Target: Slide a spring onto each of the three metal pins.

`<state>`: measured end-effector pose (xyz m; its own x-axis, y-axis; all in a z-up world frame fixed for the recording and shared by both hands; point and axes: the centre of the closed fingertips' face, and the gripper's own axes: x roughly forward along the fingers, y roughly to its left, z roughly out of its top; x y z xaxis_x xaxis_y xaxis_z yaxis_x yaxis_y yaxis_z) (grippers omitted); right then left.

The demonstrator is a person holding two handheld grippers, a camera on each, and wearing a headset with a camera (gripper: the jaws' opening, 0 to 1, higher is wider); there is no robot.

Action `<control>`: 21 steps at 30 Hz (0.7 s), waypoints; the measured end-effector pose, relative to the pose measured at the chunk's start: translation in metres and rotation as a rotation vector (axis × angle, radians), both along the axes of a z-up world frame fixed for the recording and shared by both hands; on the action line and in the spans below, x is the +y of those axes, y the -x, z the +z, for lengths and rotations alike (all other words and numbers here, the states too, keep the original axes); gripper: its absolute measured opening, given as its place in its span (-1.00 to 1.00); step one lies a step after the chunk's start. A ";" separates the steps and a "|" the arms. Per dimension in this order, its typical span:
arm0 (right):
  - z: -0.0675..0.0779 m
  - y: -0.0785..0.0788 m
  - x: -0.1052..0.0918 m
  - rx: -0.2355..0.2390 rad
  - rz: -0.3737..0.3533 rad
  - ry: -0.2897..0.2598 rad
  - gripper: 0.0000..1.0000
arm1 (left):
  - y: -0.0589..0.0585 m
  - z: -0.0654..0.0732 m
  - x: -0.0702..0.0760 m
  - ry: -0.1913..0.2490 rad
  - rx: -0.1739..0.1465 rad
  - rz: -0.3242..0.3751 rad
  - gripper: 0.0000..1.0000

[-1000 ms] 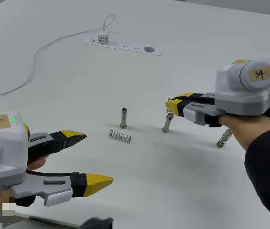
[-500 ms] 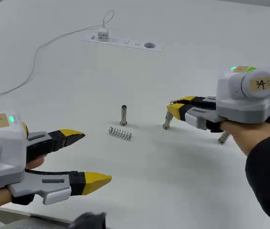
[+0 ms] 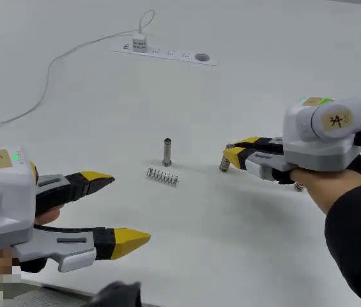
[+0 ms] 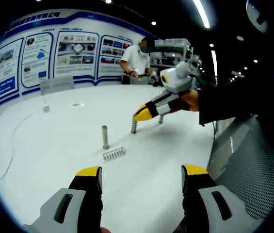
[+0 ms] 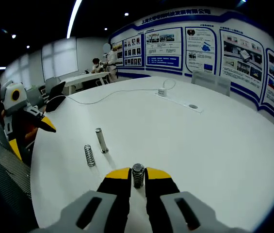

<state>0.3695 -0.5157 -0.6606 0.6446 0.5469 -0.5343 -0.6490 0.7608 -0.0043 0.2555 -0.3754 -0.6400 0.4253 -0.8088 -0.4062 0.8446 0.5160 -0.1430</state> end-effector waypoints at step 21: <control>-0.024 0.016 -0.008 0.099 -0.019 0.020 -0.75 | 0.000 0.001 0.000 0.005 -0.006 -0.001 0.35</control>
